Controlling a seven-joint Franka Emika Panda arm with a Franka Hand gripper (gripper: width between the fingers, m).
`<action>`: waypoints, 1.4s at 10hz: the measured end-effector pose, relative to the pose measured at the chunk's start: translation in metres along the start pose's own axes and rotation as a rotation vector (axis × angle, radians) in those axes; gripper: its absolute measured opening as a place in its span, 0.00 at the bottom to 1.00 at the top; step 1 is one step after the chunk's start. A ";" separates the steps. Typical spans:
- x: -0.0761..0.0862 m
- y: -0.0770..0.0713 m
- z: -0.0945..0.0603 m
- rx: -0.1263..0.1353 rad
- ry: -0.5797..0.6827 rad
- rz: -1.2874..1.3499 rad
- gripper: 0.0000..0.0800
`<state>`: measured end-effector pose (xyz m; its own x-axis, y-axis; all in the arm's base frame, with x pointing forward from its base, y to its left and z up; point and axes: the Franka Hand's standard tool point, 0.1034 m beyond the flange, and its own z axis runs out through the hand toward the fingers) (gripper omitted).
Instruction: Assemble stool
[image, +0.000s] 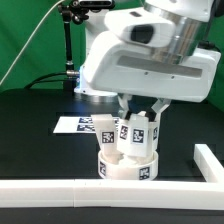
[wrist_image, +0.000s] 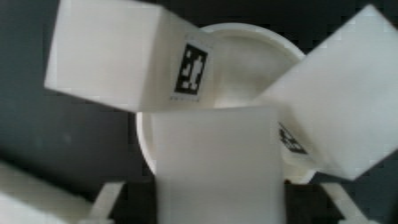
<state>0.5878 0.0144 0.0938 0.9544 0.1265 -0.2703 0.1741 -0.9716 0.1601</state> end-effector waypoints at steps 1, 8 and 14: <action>0.007 0.004 -0.002 0.014 -0.001 0.095 0.42; 0.008 0.014 0.000 0.131 -0.019 0.643 0.42; 0.013 0.021 0.001 0.233 -0.026 1.082 0.42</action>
Offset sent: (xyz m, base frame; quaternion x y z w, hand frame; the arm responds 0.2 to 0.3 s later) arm 0.0000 0.0000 0.0000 0.0000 0.0000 0.1296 0.9916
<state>0.6034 -0.0049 0.0928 0.5693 -0.8140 -0.1156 -0.8016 -0.5808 0.1421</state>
